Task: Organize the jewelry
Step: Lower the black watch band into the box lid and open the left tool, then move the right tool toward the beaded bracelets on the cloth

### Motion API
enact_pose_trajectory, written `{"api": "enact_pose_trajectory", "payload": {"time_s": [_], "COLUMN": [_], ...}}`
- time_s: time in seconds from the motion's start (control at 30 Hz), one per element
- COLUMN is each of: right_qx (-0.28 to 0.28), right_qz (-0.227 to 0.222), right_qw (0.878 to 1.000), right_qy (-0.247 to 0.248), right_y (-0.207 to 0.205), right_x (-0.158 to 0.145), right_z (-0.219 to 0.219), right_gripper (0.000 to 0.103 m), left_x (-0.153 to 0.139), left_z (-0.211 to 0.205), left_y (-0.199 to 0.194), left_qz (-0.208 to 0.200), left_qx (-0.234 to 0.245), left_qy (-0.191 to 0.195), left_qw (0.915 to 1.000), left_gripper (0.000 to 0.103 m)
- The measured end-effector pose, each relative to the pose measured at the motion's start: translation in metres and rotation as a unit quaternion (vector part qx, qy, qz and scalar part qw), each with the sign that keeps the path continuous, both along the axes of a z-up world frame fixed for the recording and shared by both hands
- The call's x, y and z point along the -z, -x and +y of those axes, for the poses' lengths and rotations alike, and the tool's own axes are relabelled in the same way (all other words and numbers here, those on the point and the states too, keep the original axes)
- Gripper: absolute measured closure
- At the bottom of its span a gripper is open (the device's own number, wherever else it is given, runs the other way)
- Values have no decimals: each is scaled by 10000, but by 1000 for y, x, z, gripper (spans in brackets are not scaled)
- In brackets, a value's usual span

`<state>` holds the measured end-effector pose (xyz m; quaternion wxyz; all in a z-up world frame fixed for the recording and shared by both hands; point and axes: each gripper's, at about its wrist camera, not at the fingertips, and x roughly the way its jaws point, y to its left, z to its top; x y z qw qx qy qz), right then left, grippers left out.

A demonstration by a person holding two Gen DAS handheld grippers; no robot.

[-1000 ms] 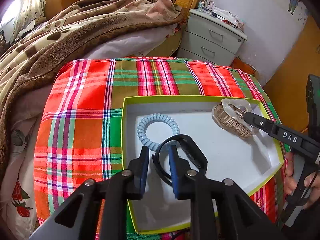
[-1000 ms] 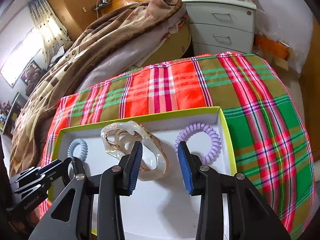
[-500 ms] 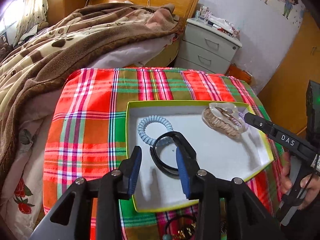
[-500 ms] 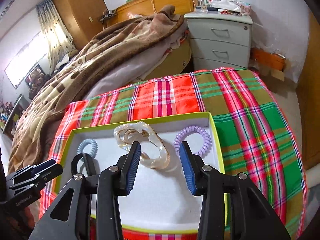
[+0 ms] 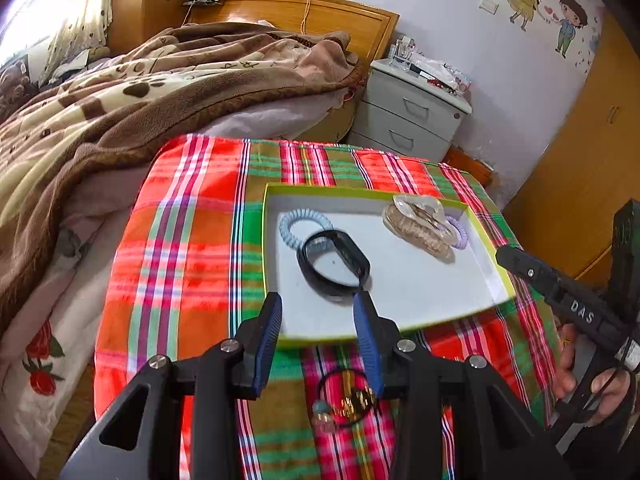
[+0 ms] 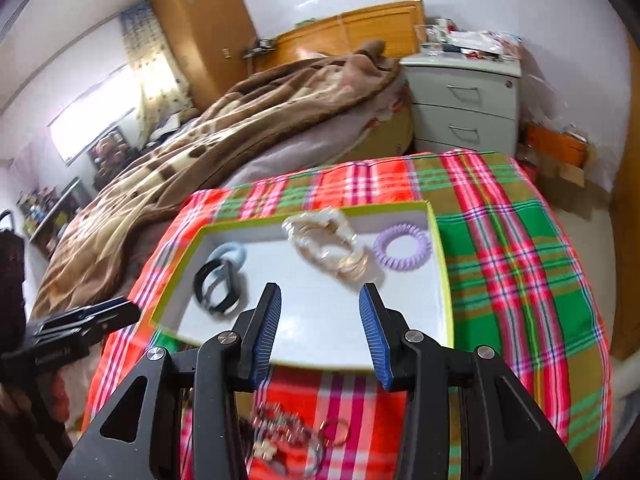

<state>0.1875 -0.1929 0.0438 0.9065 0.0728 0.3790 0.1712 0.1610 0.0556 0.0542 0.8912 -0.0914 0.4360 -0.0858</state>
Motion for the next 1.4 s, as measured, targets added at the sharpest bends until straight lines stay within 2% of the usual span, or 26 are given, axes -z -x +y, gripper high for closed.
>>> {"api": "enact_pose_trajectory", "payload": {"time_s": [0.23,0.37,0.7,1.0,1.23,1.3,1.4], "right_qx": [-723,-1191,-1795,-1824,-1764,-1744,-1699], "right_qz": [6,10,159,248,228,210,168], "right_qw": [9974,9925,9803,9748,9742,9745,9749], "right_qy": [37,263,804,1257,1386,1395,1429], "right_y": [34,50,60,57,60,61,64], "right_x": [17,27,52,65,65,64,63], "right_z": [19,37,72,87,89,89,89], "right_gripper": [61,61,61,61,61,68,73], "left_x": [17,25,39,47,50,51,51], "left_z": [9,18,35,41,41,41,41], "left_y": [28,43,65,73,74,74,75], "left_qz": [110,145,242,321,369,384,409], "left_qx": [-105,-210,-382,-391,-388,-379,-393], "left_qy": [191,258,294,335,337,333,316], "left_qw": [9997,9993,9985,9982,9980,9980,9979], "left_gripper": [64,64,63,63,63,63,63]}}
